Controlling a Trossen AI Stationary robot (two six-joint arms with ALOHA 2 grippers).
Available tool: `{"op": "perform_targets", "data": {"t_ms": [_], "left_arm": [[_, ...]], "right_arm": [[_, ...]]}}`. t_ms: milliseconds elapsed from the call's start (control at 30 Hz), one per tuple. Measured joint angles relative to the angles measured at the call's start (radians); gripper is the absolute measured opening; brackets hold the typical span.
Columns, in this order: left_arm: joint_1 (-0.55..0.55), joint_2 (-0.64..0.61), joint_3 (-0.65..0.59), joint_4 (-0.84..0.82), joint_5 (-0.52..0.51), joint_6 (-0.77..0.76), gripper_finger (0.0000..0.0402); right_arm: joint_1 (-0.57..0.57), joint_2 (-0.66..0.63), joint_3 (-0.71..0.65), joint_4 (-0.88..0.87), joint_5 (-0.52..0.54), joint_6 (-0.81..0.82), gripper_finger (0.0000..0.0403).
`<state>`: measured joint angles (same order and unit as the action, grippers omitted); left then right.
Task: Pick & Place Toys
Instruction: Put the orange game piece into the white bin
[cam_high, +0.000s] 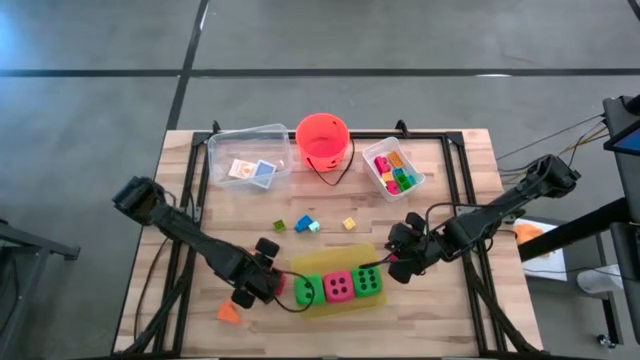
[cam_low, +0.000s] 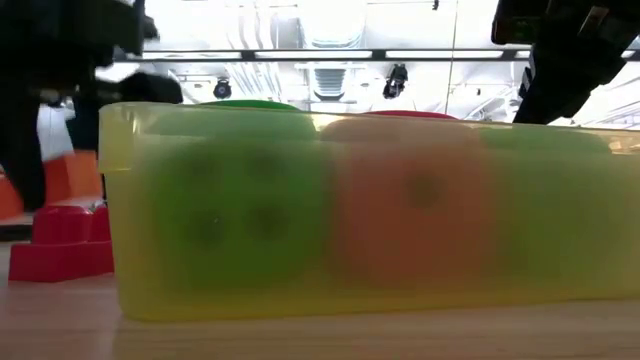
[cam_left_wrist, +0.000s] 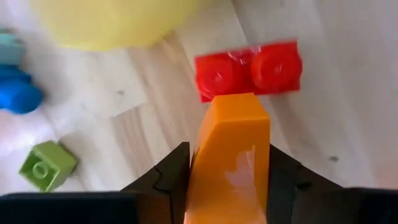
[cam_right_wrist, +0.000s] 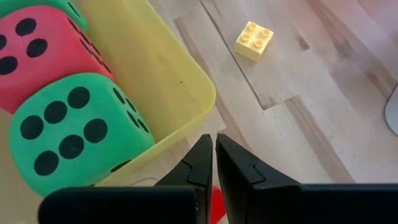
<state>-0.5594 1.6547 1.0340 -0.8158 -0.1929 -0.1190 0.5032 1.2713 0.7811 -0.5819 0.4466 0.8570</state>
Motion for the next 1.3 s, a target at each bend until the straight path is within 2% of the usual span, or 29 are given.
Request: {"op": "perform_targets", "data": {"t_ms": [200, 433, 633, 800, 1100, 1300], "left_arm": [[0.0, -0.129, 0.0, 0.002, -0.03, -0.187, 0.0133], [0.0, -0.261, 0.001, 0.051, -0.124, -0.472, 0.0133], [0.0, -0.299, 0.001, 0.216, -0.228, -0.493, 0.0133], [0.002, -0.298, 0.001, 0.354, -0.234, -0.416, 0.0133], [0.007, -0.298, 0.0, 0.699, -0.356, -0.254, 0.0133], [0.034, -0.298, 0.0, 0.835, -0.395, -0.19, 0.0133]], "right_arm": [[-0.001, 0.0, 0.0, 0.107, 0.005, -0.059, 0.002], [0.0, 0.0, 0.0, 0.337, 0.093, -0.217, 0.002], [-0.006, 0.0, 0.0, 0.424, 0.148, -0.309, 0.0033], [-0.015, 0.046, 0.0, 0.578, 0.16, -0.427, 0.0105], [-0.025, 0.237, 0.02, 1.116, 0.157, -0.606, 0.026], [-0.026, 0.335, 0.138, 1.108, 0.159, -0.633, 0.0325]]}}
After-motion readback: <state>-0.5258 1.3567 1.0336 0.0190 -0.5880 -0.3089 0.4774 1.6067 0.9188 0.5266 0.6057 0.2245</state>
